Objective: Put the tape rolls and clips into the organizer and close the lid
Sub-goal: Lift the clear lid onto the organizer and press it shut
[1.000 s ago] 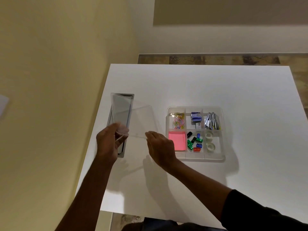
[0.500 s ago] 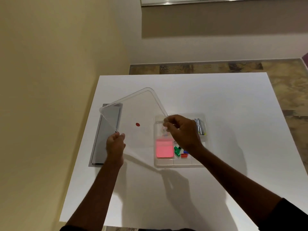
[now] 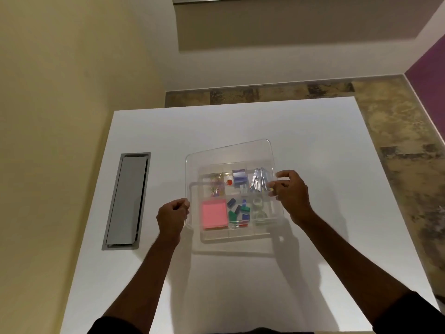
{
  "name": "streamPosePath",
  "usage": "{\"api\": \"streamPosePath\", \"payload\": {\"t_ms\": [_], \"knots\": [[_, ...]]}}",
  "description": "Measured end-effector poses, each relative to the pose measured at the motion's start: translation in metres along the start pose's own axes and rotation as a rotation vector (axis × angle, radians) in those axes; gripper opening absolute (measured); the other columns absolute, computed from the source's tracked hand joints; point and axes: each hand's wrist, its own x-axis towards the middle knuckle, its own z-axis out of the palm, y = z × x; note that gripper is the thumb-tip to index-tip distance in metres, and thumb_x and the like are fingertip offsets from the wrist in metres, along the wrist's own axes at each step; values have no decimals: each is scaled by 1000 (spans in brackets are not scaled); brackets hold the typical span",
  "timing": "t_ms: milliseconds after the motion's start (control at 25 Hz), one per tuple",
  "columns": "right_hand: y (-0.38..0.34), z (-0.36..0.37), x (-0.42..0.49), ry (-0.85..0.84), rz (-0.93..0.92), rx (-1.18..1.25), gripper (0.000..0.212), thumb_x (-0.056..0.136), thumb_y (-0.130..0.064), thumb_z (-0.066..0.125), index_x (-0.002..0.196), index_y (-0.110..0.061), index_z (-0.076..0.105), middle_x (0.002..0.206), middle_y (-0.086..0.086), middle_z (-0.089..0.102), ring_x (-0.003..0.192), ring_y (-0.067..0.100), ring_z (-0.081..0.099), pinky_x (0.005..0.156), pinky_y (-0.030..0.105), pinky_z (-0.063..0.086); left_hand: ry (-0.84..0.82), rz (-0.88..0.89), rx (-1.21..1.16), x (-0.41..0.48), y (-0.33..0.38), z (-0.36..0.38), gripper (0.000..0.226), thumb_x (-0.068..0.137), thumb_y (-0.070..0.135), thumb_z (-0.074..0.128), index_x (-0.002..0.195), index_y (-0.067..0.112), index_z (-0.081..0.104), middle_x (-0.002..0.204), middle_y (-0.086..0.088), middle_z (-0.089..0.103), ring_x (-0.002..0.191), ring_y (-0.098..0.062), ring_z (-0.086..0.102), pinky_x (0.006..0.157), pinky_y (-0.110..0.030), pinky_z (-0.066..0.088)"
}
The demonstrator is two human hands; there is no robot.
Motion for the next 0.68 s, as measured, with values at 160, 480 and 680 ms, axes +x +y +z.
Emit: {"api": "streamPosePath", "payload": {"t_ms": [160, 480, 680], "knots": [[29, -4, 16, 74, 50, -133, 22, 88, -9, 81, 107, -10, 71, 98, 12, 77, 94, 35, 76, 84, 42, 65, -2, 31, 113, -4, -9, 16, 31, 96, 12, 78, 126, 4, 76, 102, -14, 82, 91, -32, 78, 99, -51, 64], [51, 5, 30, 58, 53, -327, 22, 90, -6, 79, 111, 0, 75, 108, 16, 77, 103, 32, 73, 88, 28, 51, -10, 51, 240, -6, -23, 30, 36, 95, 16, 78, 129, 4, 75, 122, -16, 80, 111, -37, 77, 106, -54, 60], [58, 6, 34, 46, 40, -442, 23, 94, -5, 73, 116, 2, 76, 115, 19, 78, 112, 35, 71, 102, 39, 56, -32, 49, 245, -4, -27, 34, 39, 95, 18, 79, 132, 6, 73, 127, -14, 79, 113, -34, 77, 106, -53, 60]]}}
